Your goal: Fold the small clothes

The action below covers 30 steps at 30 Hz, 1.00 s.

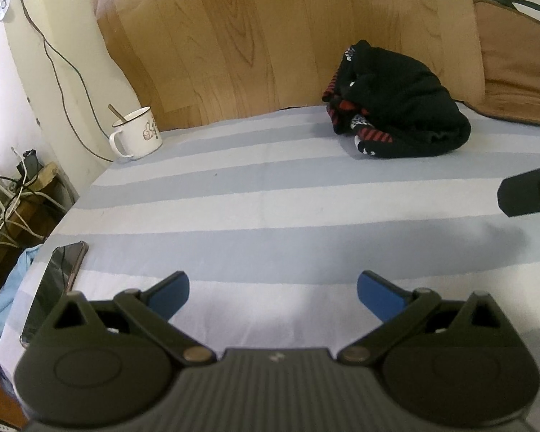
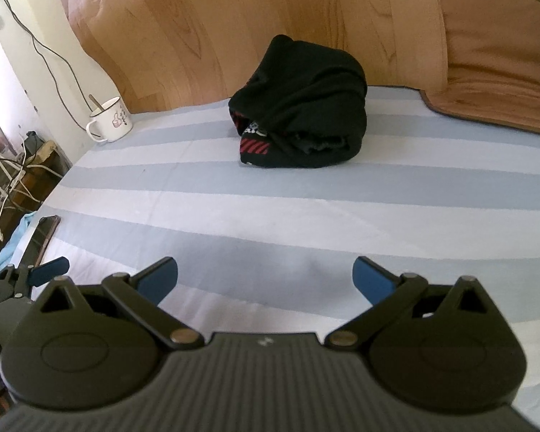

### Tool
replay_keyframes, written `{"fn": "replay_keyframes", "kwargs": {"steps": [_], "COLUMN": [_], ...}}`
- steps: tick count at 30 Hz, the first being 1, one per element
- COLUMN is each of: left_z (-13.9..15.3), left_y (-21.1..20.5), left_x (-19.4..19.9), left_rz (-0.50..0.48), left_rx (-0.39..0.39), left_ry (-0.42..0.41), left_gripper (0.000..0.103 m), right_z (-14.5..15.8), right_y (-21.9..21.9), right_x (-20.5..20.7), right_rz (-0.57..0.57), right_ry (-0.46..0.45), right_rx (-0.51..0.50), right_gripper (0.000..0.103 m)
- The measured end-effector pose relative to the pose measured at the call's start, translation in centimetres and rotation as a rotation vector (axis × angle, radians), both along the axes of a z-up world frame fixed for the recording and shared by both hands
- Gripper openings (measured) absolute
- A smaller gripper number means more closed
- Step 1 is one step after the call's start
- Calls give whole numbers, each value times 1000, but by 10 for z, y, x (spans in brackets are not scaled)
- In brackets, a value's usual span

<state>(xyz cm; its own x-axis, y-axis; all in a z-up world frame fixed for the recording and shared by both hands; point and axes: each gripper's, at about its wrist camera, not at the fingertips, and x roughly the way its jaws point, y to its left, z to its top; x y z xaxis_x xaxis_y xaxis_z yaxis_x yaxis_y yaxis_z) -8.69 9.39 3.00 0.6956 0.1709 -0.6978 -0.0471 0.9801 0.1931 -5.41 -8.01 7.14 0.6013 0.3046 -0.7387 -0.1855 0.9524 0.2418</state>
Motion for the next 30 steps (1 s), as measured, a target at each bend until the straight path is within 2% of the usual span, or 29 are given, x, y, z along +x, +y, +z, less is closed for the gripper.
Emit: {"fn": "replay_keyframes", "kwargs": {"steps": [30], "left_z": [0], "left_y": [-33], "left_x": [0], "left_rz": [-74], "left_rx": [36], "left_ry": [9], "left_gripper": [103], "right_z": [-1], "right_y": [-27], "right_x": [-4], "right_rz": [-36], "right_ry": [-8], "right_rx": [27], "right_gripper": [103]}}
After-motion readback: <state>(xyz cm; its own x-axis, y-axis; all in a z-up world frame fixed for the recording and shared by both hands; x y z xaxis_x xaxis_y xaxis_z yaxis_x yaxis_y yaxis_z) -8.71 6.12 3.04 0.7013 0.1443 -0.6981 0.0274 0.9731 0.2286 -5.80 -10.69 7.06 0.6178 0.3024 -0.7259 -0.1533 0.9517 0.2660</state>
